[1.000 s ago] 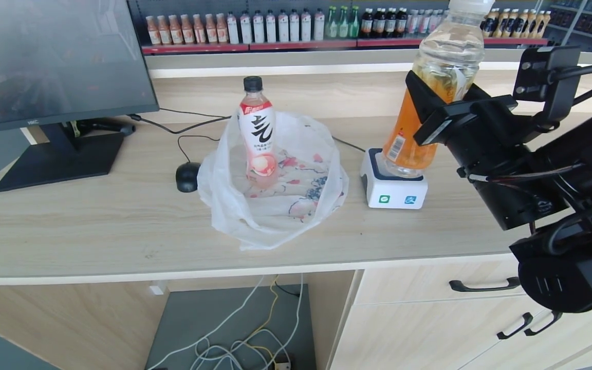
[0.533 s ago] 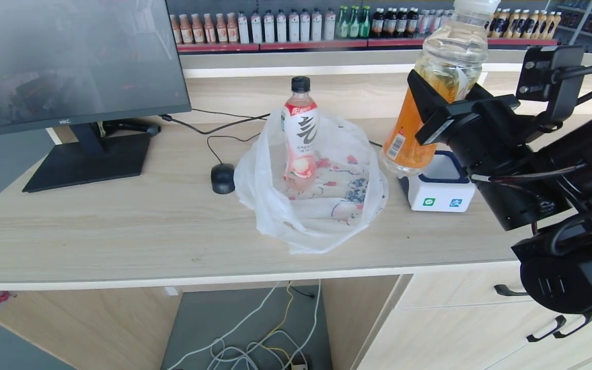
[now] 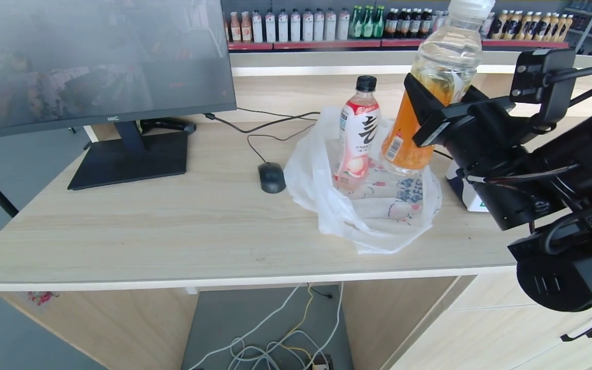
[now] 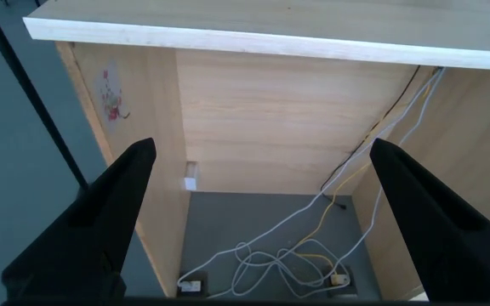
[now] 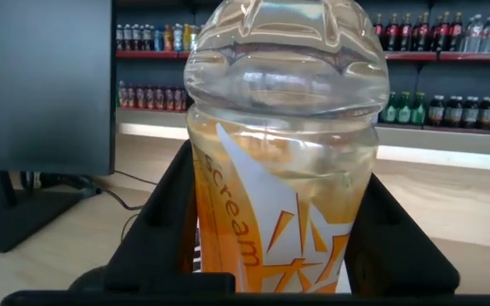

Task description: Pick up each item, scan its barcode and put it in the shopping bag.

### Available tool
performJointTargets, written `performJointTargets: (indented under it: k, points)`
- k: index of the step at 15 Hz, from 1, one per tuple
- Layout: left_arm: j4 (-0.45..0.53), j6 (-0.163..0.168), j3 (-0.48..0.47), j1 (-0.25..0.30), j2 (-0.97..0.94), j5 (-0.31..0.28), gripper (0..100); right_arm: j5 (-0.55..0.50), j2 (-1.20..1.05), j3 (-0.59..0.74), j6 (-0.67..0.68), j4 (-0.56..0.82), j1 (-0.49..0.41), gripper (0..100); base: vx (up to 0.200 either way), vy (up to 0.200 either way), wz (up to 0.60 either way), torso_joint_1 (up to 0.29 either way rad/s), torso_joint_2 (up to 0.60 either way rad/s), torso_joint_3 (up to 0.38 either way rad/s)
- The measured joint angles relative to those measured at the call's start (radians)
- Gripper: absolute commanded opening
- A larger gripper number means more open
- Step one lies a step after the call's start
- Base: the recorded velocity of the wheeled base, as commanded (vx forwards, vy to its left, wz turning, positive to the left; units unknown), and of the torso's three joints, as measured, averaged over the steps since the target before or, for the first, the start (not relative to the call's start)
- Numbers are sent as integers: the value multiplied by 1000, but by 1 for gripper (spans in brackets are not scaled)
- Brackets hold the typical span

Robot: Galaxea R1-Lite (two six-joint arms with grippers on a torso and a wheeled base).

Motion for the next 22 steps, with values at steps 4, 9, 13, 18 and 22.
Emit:
performJointTargets:
  k: [4,9,13,18,22]
  points:
    - [0,0,0,0,0,0,100,-2,17,-3,1,0,-9,0,0,0,0,0,0,0]
    - [0,0,0,0,0,0,100,1,63,-34,9,-1,-50,0,0,0,0,0,0,0]
    - [0,0,0,0,0,0,100,0,114,-38,20,0,-83,0,0,0,0,0,0,0]
    - [0,0,0,0,0,0,100,0,176,-58,21,0,-104,0,0,0,0,0,0,0]
    - [0,0,0,0,0,0,100,0,222,-89,20,0,-106,0,0,0,0,0,0,0]
